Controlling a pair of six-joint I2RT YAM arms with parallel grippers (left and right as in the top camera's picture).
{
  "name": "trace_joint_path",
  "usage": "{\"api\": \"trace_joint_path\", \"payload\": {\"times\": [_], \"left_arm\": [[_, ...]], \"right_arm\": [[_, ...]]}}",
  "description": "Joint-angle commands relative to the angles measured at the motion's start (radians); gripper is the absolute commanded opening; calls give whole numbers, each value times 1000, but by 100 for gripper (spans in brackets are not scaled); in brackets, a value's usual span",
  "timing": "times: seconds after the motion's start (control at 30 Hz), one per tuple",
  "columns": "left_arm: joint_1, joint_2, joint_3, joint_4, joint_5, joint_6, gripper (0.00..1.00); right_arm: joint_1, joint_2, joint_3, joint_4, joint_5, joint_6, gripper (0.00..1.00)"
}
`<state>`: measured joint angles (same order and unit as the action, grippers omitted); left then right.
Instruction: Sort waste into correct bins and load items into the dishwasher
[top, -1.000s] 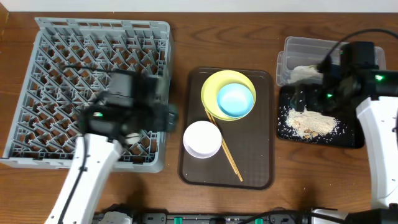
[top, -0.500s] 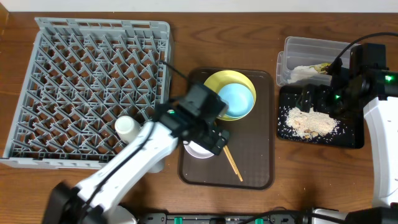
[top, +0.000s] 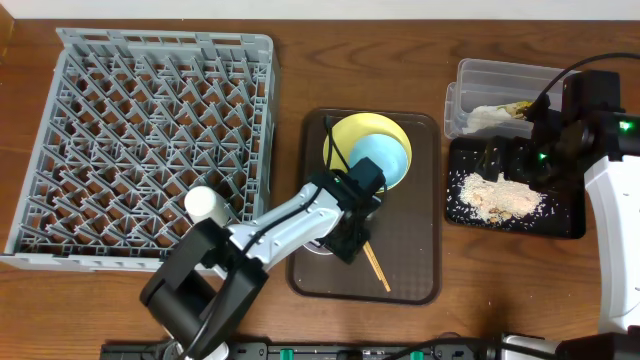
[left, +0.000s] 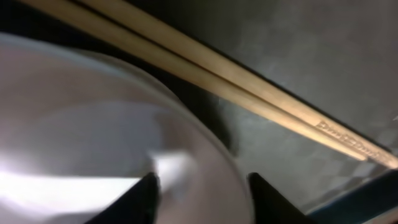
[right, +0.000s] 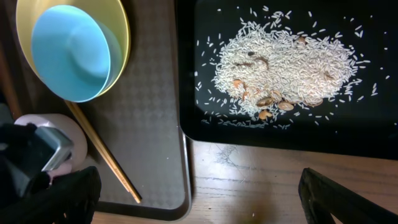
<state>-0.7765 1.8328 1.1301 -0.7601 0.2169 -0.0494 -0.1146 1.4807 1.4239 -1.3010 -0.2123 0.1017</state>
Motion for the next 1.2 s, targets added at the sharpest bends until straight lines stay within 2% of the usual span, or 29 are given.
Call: {"api": "trace_joint_path", "payload": {"times": [0.0, 0.1, 0.13, 0.53, 0.83, 1.03, 1.07, 1.1, 1.17], "left_arm": [[-4, 6, 3, 6, -24, -3, 28], [-4, 6, 3, 11, -24, -3, 9], [-4, 6, 4, 11, -24, -3, 8], [-4, -90, 63, -7, -31, -4, 8], [-4, -259, 95, -48, -221, -10, 8], [-4, -324, 94, -39, -232, 4, 8], [-4, -323, 92, -38, -226, 3, 16], [-7, -317, 88, -37, -217, 4, 33], [-17, -307, 79, -35, -206, 2, 45]], "right_arm": [[-5, -17, 16, -4, -5, 2, 99], [-5, -17, 16, -5, -5, 2, 99], [-5, -17, 16, -5, -5, 2, 99], [-5, -17, 16, -10, -5, 1, 99], [-5, -17, 16, -10, -5, 1, 99], [-5, -17, 16, -10, -5, 2, 99], [-5, -17, 16, -11, -5, 2, 99], [-5, -17, 16, -13, -5, 2, 99], [-5, -17, 16, -16, -5, 1, 99]]}}
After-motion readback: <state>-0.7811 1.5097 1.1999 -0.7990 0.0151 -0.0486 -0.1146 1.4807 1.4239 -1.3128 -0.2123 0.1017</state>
